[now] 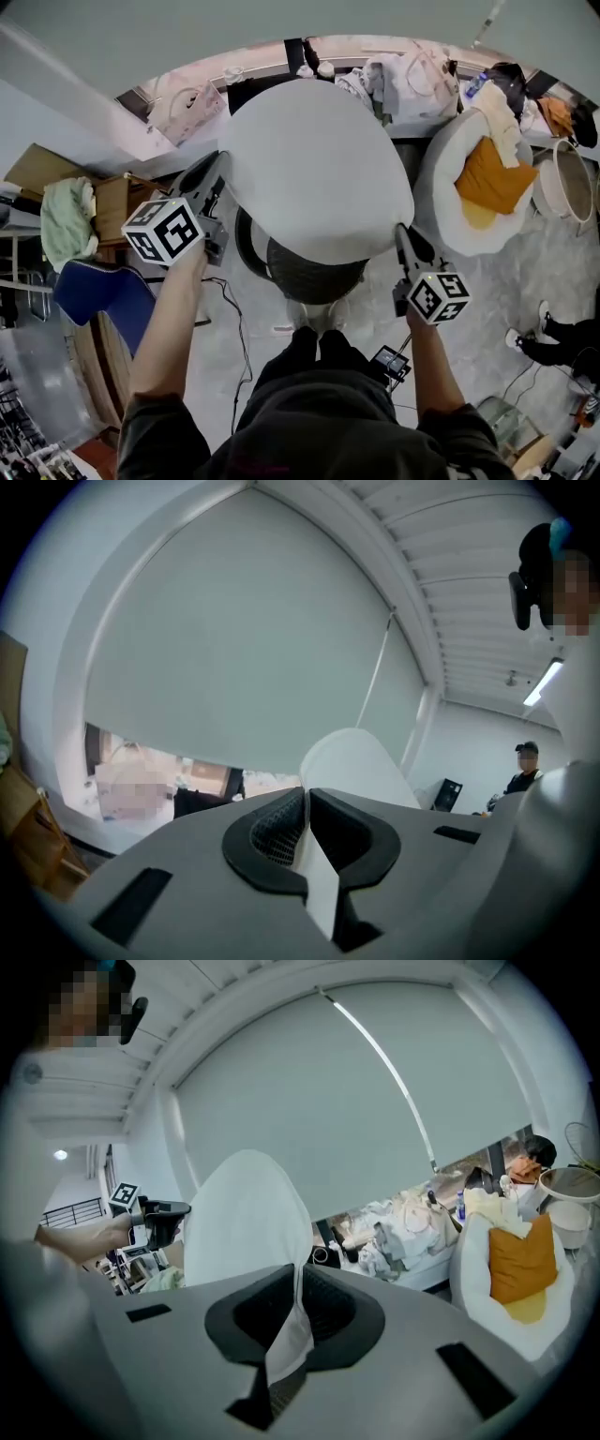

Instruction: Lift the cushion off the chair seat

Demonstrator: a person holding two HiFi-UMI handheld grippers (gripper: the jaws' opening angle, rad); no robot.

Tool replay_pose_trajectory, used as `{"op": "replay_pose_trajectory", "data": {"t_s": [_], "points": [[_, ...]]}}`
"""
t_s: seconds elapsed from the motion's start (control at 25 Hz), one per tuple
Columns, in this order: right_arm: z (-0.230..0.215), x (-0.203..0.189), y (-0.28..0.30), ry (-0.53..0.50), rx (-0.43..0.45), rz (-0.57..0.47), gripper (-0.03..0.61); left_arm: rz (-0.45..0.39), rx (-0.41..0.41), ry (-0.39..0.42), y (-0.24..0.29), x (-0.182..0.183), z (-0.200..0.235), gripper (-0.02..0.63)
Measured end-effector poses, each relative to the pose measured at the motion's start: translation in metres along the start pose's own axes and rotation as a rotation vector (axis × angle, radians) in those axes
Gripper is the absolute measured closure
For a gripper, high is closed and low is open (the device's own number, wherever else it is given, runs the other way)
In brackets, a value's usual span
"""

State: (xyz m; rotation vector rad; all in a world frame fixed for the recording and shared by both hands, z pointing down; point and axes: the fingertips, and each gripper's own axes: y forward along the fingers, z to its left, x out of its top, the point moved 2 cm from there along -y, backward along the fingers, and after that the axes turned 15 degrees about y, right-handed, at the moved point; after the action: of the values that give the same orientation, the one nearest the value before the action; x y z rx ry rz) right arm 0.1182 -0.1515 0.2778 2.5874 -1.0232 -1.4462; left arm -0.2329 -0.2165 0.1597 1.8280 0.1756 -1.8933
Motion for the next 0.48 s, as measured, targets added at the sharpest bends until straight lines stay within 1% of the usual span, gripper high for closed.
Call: {"op": "replay_pose_trajectory", "data": {"t_s": [0.24,0.48], "points": [[0.053,0.066,-0.015,-0.058,0.084,-0.135,0.543,-0.153,0.009,0.098,-0.037,0.101,-0.01,0.588],[0.102,0.118,-0.036,-0.11,0.153,-0.236,0.543,-0.262,0.015,0.172,-0.074,0.173,-0.017,0.588]]}}
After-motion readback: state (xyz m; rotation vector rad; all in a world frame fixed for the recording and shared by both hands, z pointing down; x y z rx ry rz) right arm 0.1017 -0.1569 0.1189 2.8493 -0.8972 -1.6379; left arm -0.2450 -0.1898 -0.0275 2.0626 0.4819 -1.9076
